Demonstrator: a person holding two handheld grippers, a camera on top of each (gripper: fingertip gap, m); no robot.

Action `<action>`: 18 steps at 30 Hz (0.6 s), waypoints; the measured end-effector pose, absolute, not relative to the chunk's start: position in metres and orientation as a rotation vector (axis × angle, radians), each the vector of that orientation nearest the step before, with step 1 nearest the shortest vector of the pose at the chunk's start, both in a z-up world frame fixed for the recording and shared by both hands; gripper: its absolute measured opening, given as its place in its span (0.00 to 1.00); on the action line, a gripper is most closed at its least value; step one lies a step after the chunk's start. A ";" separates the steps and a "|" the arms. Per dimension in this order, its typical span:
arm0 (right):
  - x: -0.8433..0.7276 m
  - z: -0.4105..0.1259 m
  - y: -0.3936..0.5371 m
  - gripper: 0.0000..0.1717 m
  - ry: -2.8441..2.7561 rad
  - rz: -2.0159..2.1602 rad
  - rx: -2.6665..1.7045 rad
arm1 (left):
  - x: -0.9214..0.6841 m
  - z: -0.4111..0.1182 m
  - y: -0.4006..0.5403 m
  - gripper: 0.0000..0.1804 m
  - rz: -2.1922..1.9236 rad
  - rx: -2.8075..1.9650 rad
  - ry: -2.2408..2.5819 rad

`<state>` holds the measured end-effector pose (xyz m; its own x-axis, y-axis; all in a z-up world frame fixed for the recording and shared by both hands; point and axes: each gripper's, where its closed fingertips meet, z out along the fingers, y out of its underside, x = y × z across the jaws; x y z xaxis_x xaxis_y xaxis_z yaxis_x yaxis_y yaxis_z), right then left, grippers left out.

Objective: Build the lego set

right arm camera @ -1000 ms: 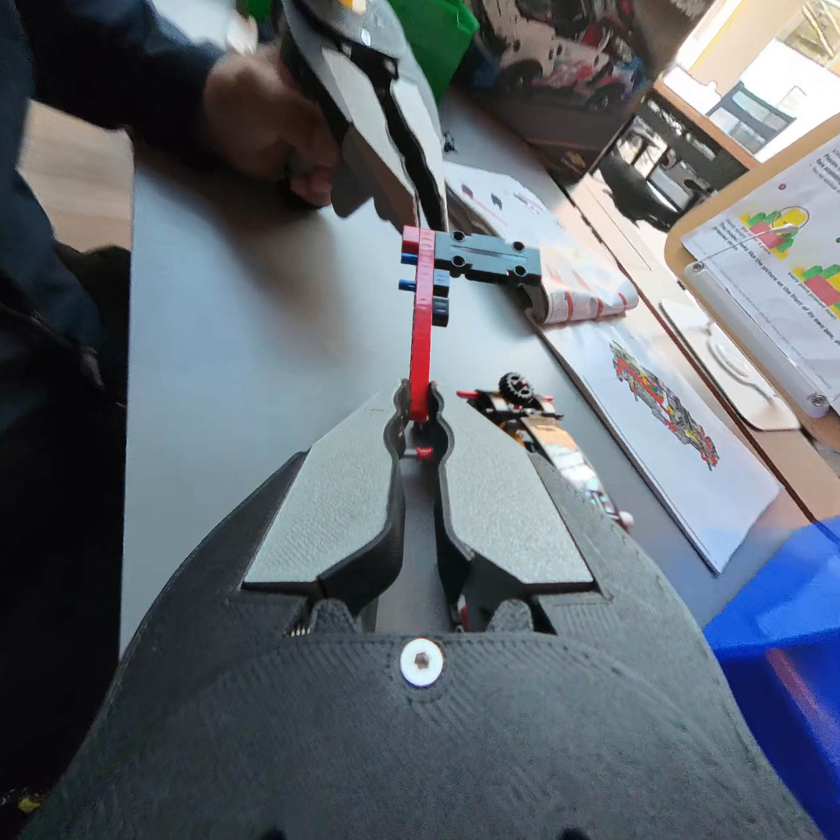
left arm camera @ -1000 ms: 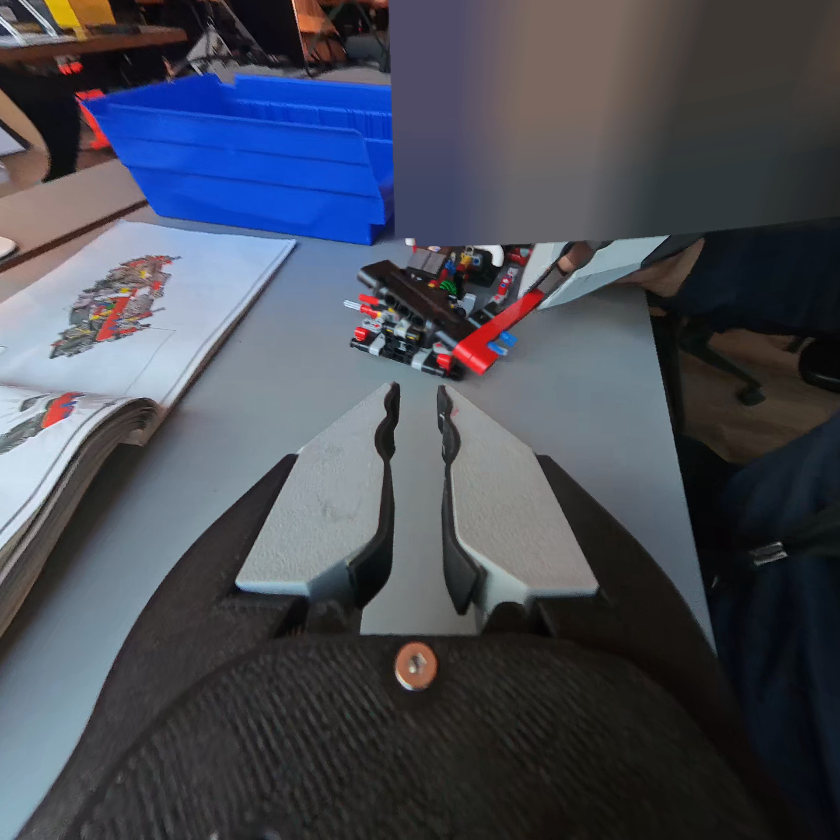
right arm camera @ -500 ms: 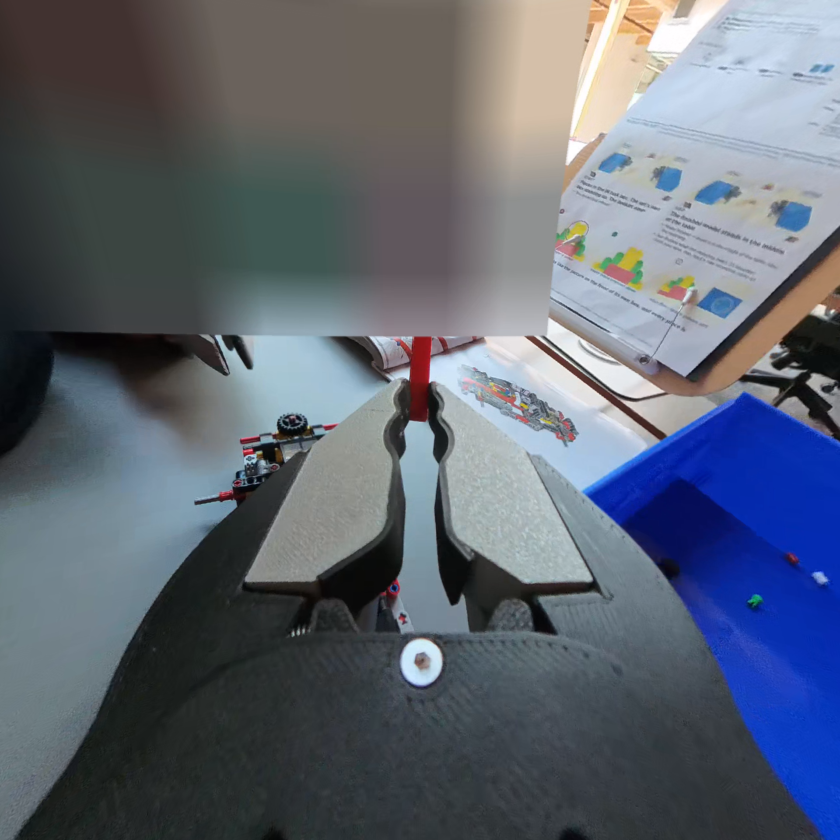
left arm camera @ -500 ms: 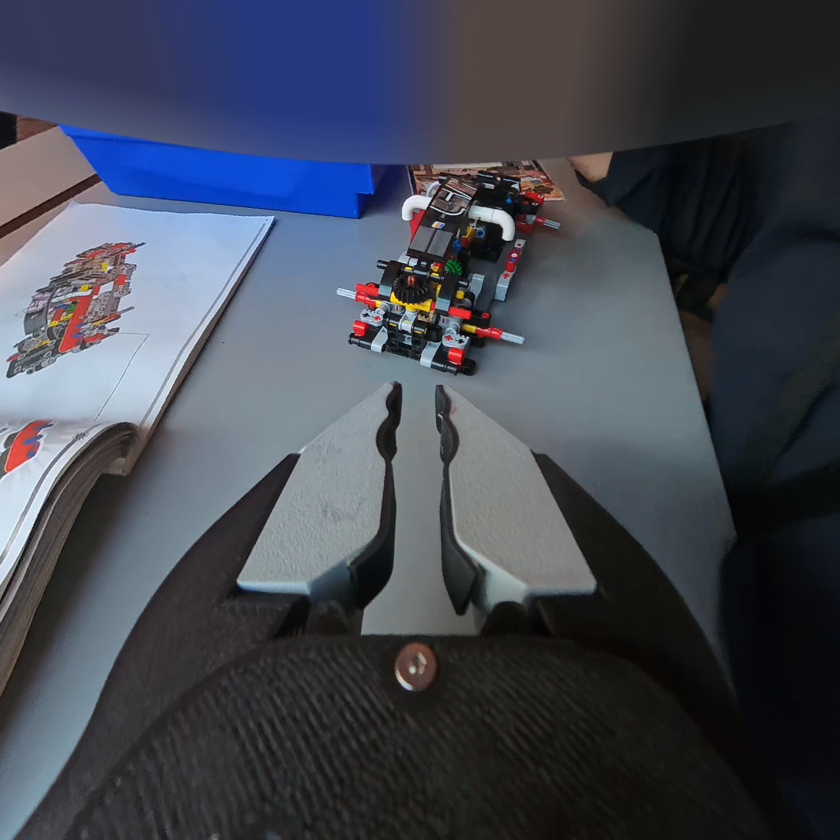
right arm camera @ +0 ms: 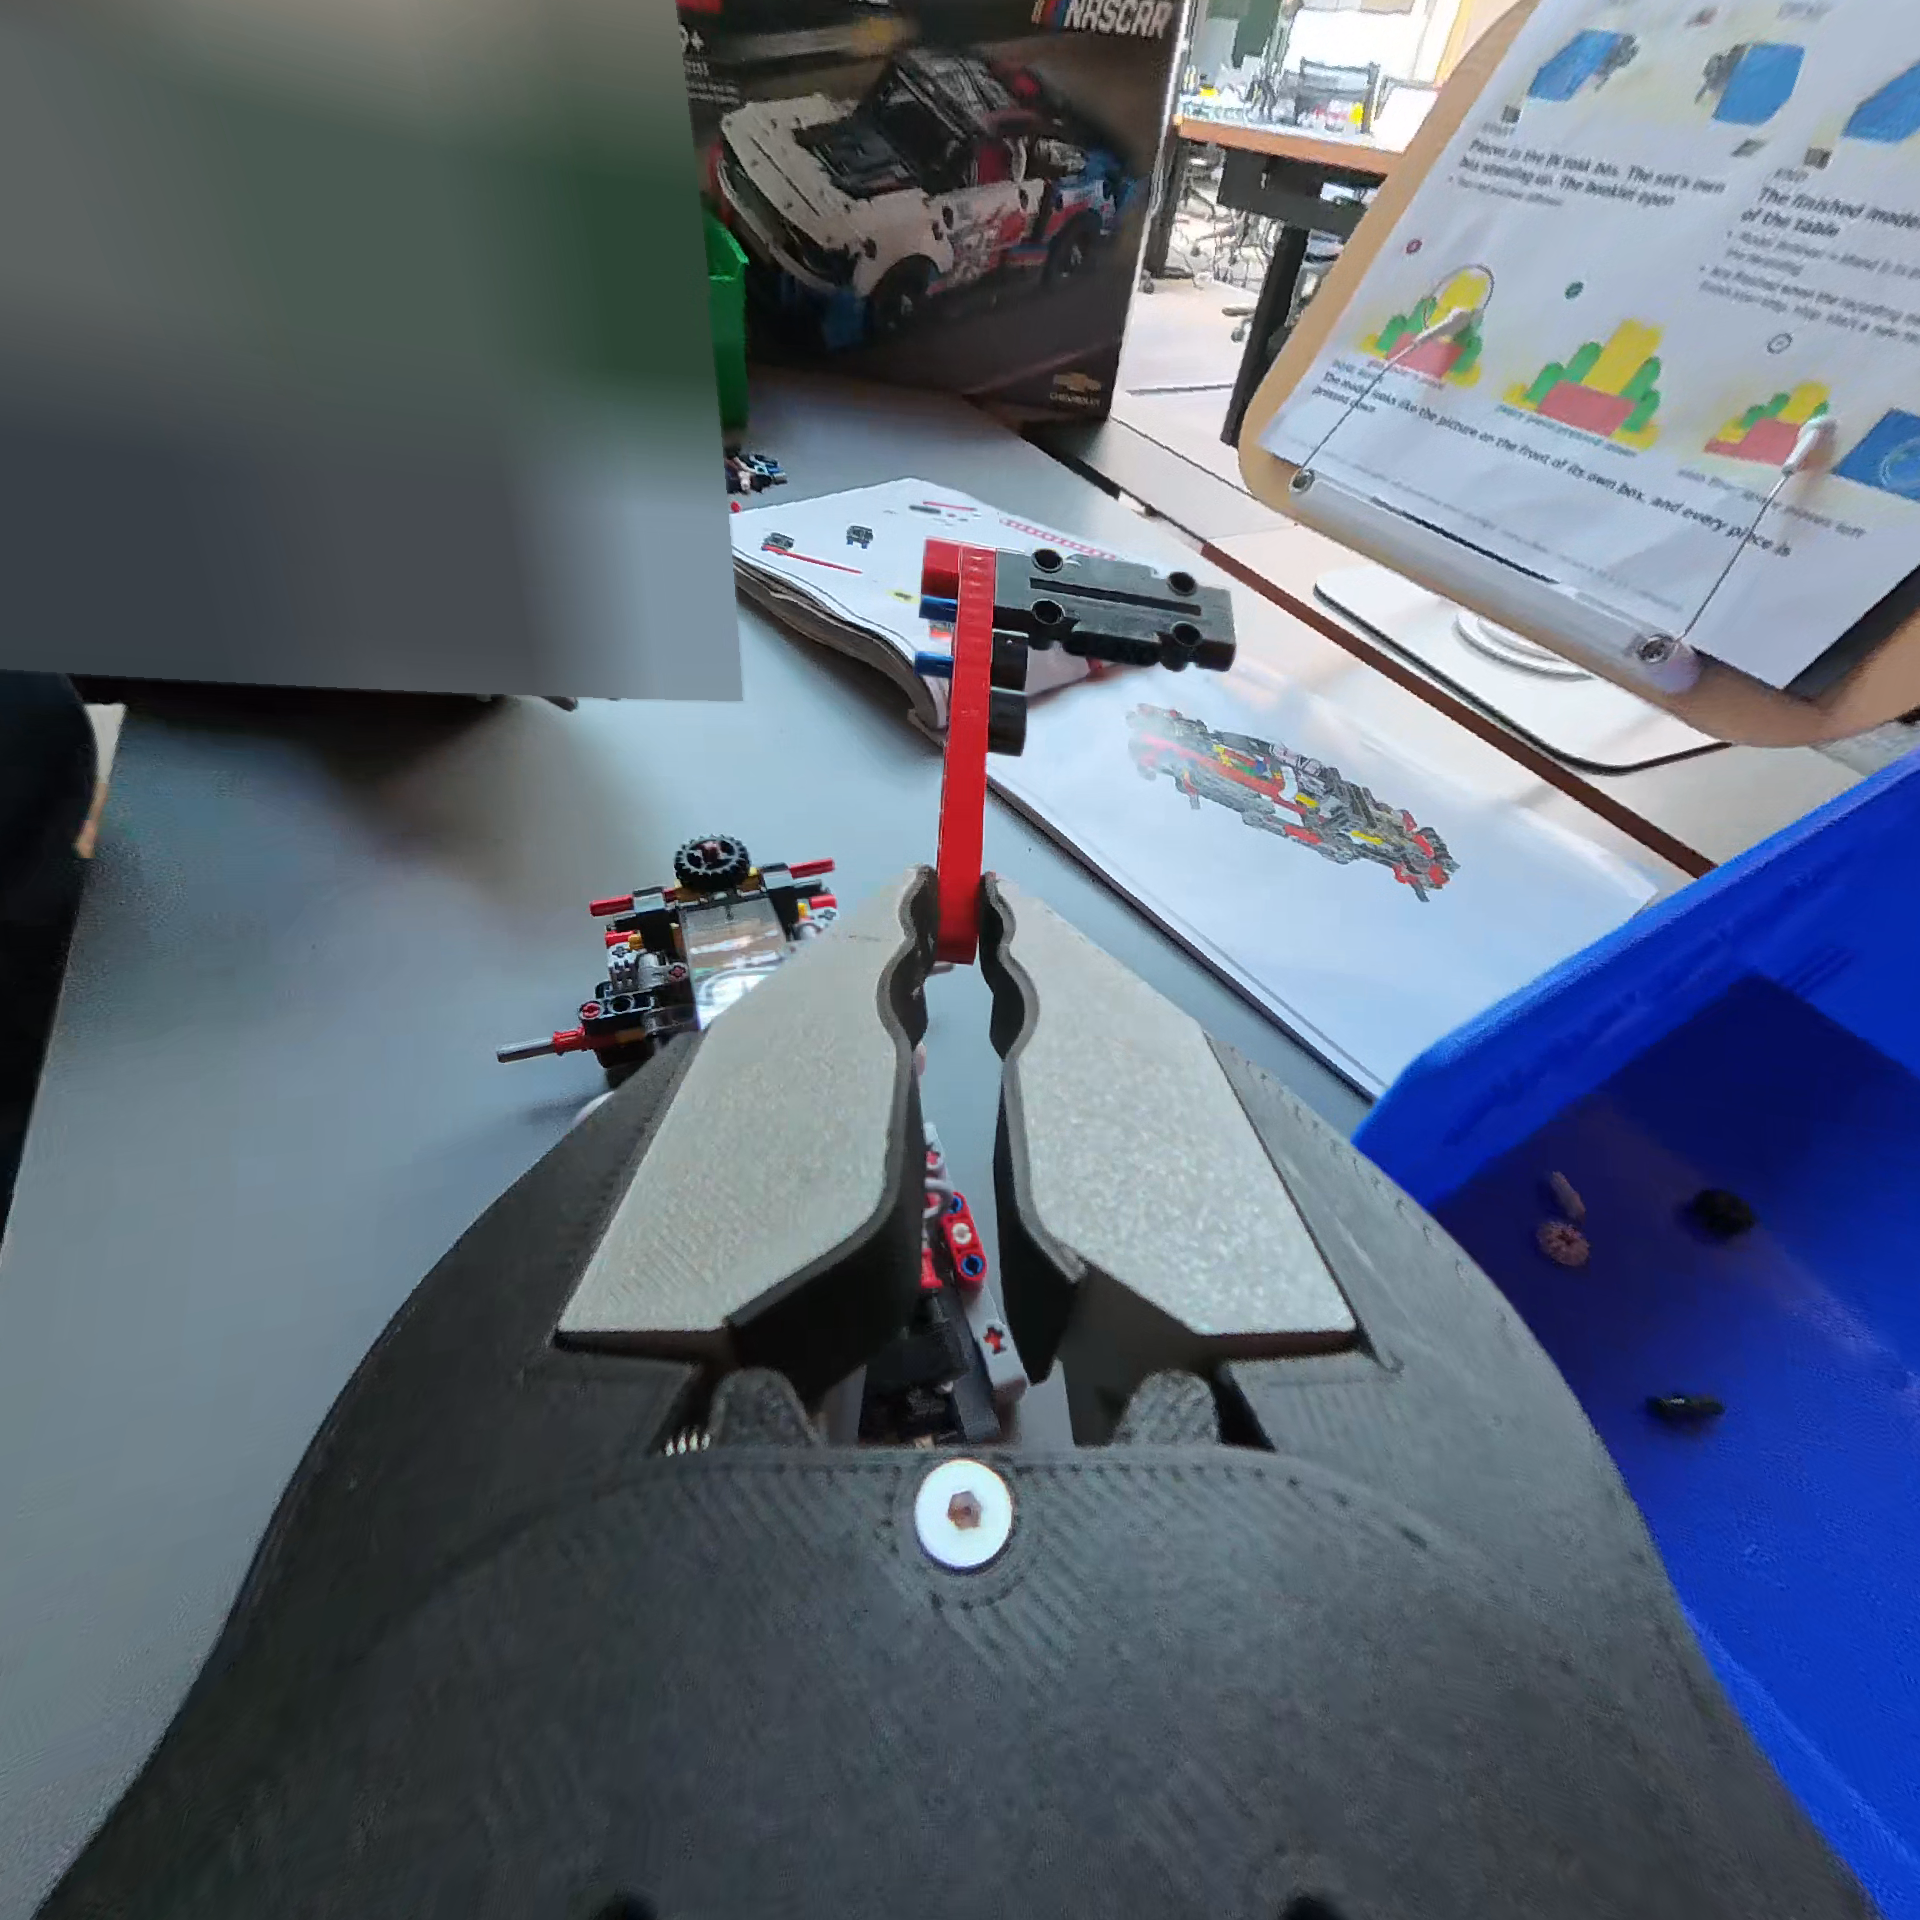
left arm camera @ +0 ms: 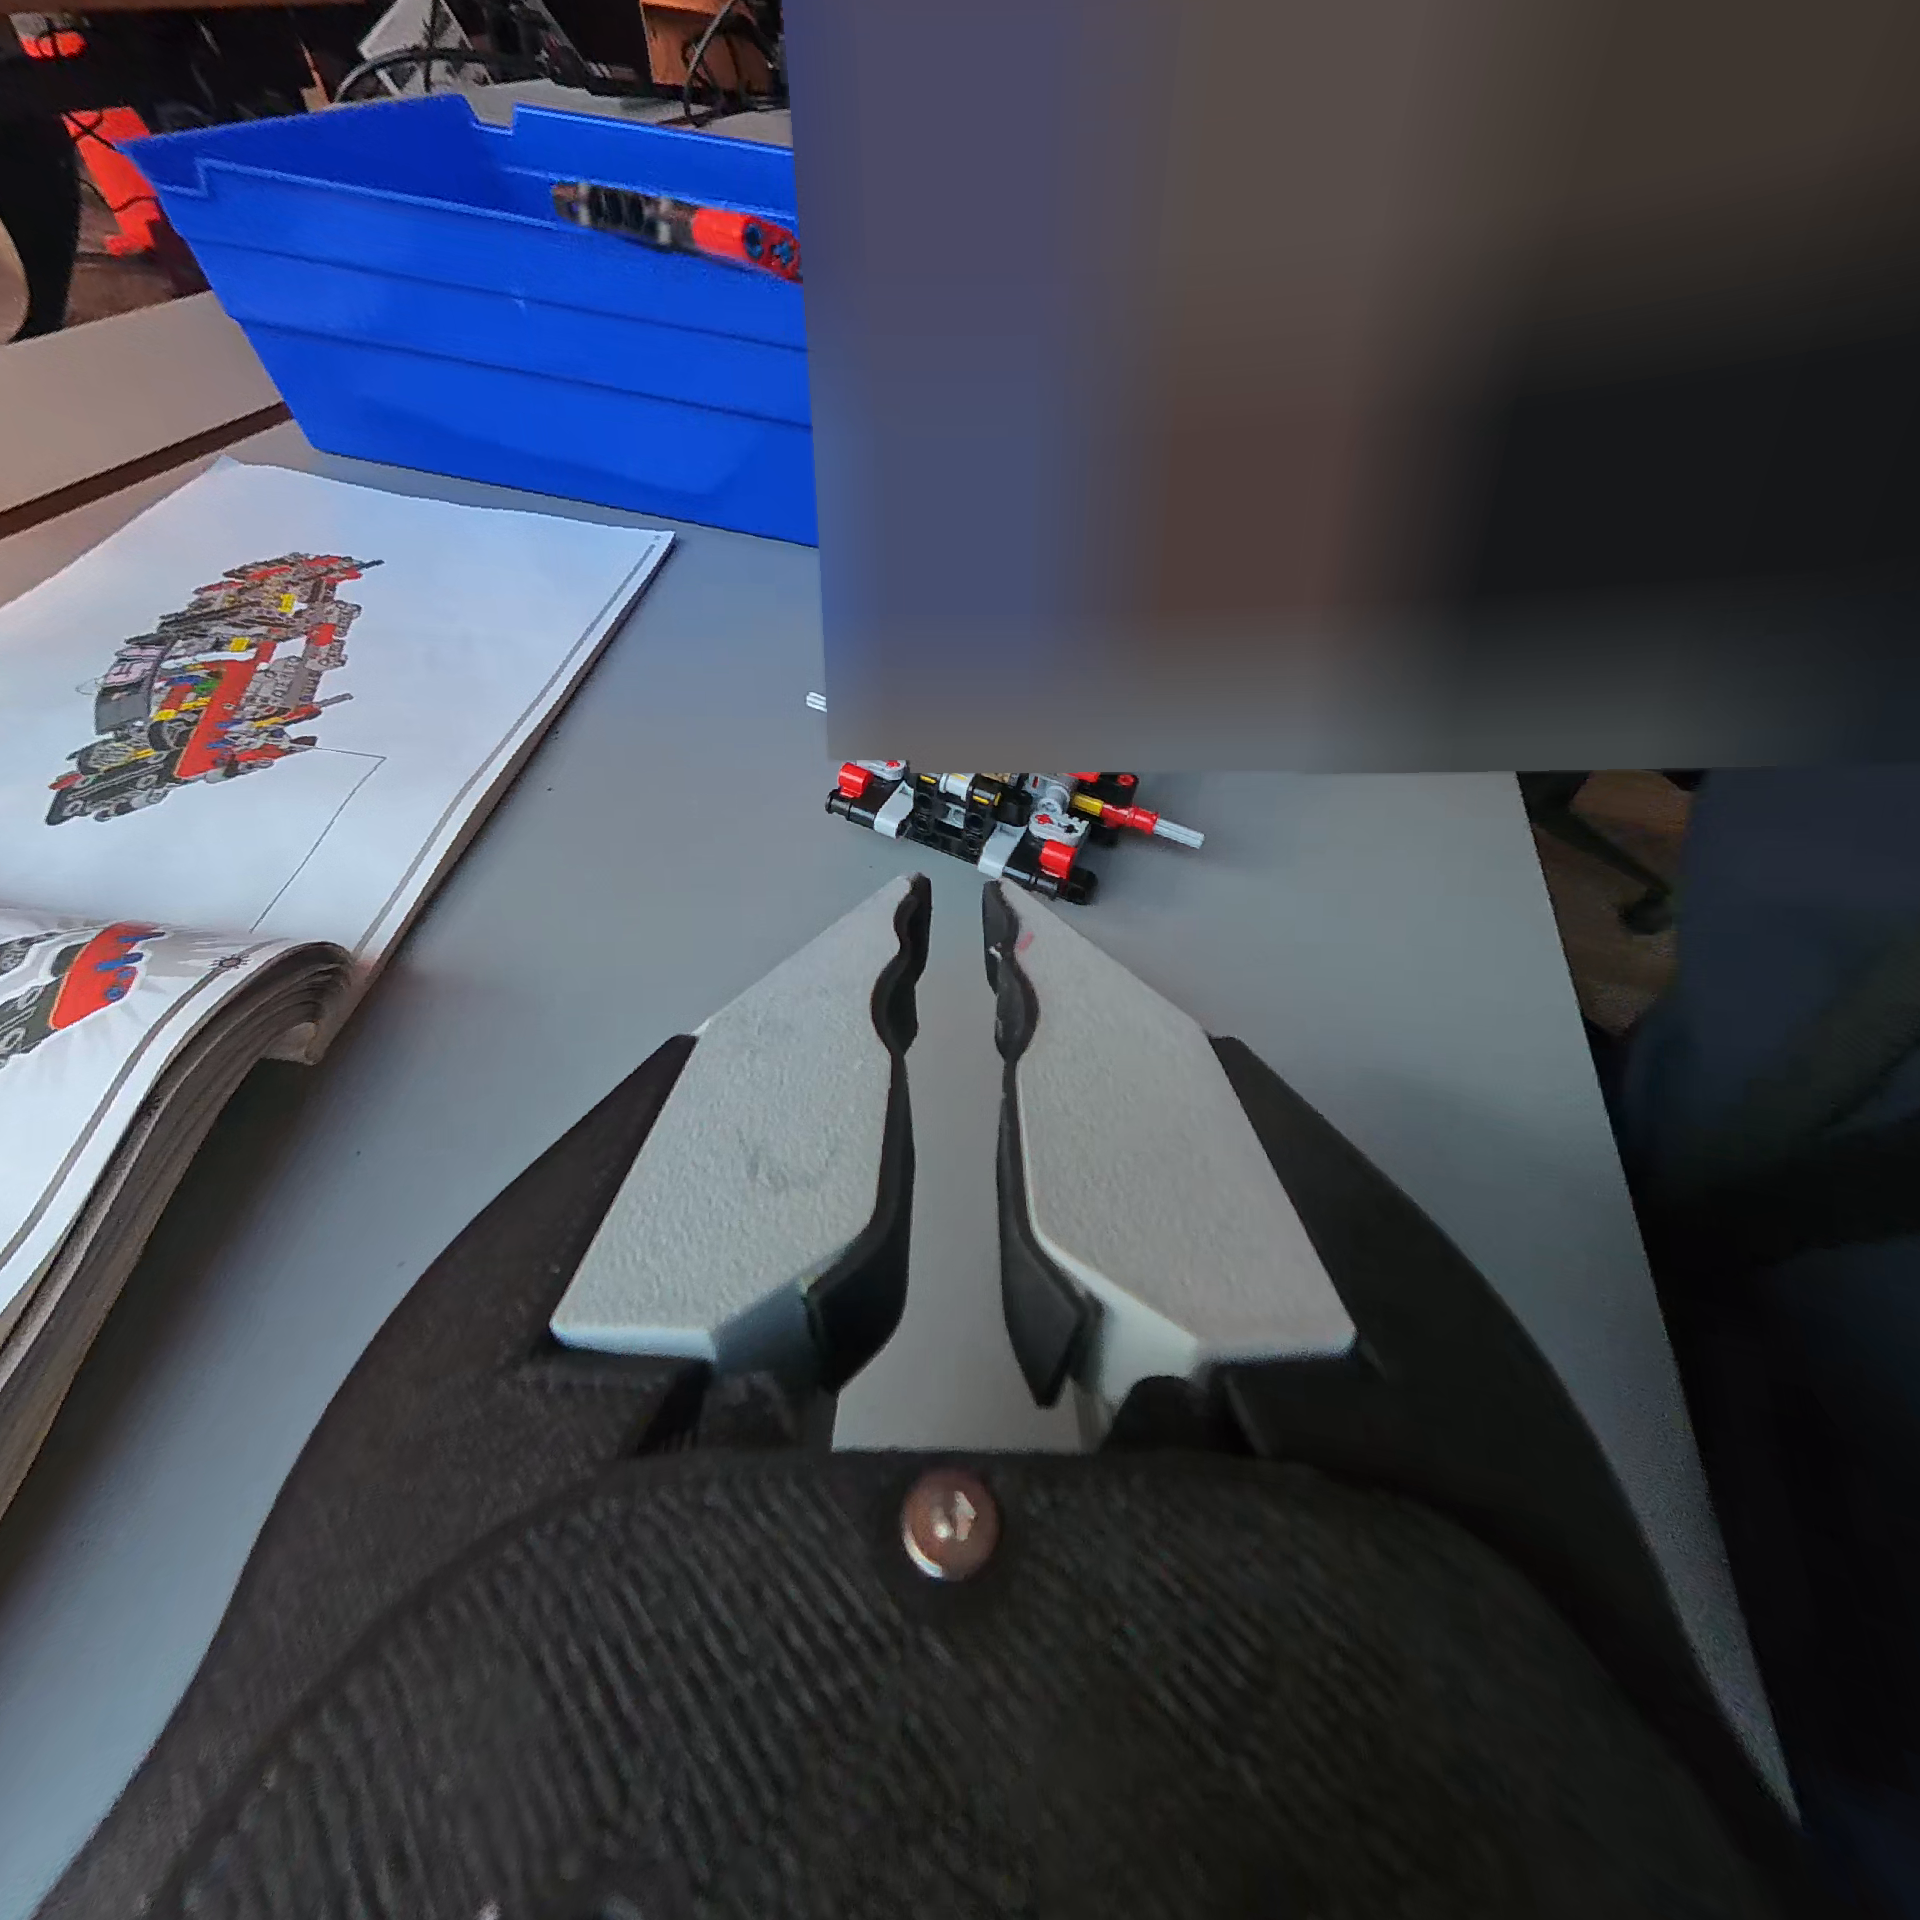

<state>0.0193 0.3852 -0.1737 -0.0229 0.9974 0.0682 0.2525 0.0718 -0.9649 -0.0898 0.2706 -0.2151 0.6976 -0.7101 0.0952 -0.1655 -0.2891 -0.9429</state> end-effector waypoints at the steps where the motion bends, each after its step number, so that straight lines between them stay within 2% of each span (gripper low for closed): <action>1: 0.019 -0.173 0.383 0.03 -1.438 1.036 -1.325 | -0.090 -0.215 0.271 0.04 -0.622 -1.820 0.686; 18: 0.021 -0.168 0.388 0.03 -1.395 1.020 -1.301 | -0.090 -0.218 0.270 0.03 -0.603 -1.833 0.692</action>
